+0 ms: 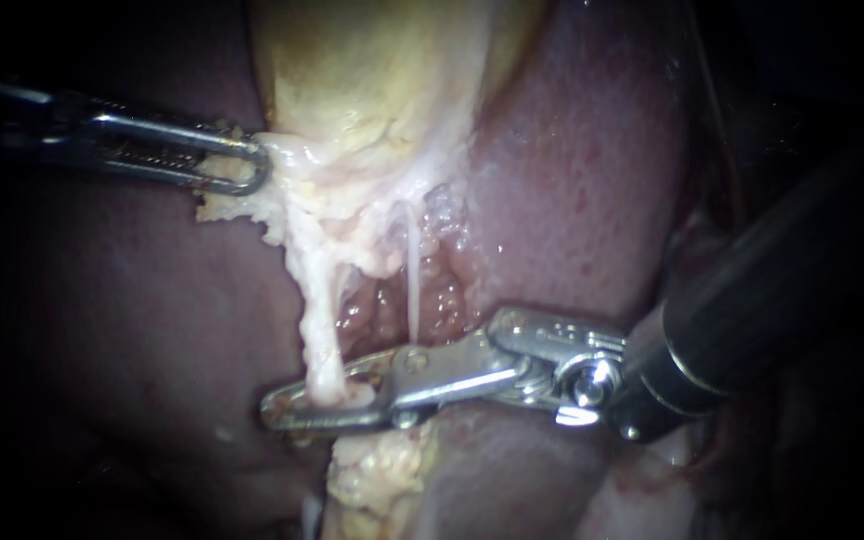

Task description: Clipping second clip left tube

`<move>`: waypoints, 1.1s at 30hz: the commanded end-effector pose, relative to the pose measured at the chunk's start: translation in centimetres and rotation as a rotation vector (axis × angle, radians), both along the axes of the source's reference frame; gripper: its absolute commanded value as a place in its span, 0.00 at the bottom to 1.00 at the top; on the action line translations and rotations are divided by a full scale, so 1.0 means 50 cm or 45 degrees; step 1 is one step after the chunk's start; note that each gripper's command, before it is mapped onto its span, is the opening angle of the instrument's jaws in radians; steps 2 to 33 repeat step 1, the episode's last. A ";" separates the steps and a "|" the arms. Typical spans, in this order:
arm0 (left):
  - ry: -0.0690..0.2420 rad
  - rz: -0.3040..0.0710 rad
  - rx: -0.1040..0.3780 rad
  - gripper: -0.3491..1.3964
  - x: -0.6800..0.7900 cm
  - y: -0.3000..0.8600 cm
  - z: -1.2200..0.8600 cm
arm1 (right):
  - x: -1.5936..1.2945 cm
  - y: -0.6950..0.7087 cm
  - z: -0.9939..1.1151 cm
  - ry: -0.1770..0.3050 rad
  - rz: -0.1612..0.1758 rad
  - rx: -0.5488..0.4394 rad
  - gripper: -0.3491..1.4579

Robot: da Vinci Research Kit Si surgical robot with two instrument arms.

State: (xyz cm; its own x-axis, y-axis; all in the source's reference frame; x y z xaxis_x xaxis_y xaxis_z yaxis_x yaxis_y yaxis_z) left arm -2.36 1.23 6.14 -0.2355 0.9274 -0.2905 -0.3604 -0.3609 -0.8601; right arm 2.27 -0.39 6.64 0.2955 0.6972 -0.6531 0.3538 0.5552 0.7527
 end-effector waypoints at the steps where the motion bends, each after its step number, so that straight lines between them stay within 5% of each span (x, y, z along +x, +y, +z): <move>1: 0.000 0.000 0.000 0.00 0.0000 0.0001 0.0002 | 0.0002 0.0001 0.0004 -0.002 0.005 0.002 0.08; 33: 0.000 0.000 0.000 0.00 0.0000 0.0001 0.0002 | 0.0002 0.0001 0.0004 -0.002 0.005 0.002 0.08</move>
